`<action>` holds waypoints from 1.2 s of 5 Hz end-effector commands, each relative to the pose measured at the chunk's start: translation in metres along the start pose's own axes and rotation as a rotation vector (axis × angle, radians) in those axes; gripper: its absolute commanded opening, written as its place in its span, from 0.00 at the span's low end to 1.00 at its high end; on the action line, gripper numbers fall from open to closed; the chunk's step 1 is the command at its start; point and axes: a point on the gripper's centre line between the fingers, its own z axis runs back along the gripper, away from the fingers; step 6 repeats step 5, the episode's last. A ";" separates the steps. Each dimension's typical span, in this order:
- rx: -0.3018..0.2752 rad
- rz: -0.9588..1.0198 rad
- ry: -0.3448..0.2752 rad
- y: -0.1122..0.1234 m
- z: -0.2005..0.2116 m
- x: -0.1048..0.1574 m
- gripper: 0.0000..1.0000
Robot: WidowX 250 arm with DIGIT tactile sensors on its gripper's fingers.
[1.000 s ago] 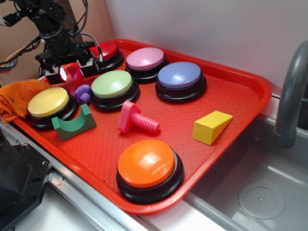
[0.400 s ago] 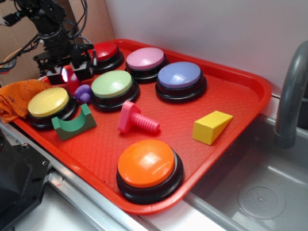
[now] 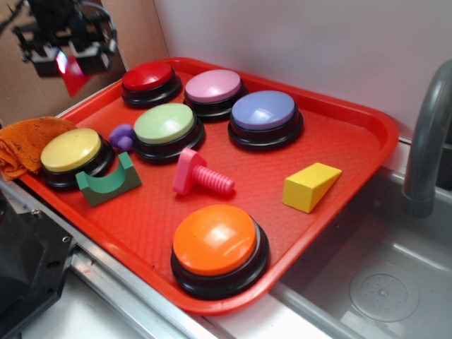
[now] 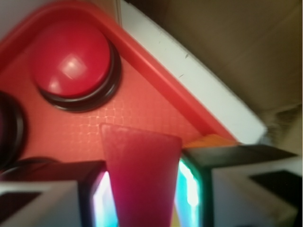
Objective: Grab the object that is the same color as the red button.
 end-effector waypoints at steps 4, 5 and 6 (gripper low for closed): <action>-0.137 -0.547 0.002 -0.073 0.099 -0.093 0.00; -0.123 -0.560 0.003 -0.073 0.097 -0.093 0.00; -0.123 -0.560 0.003 -0.073 0.097 -0.093 0.00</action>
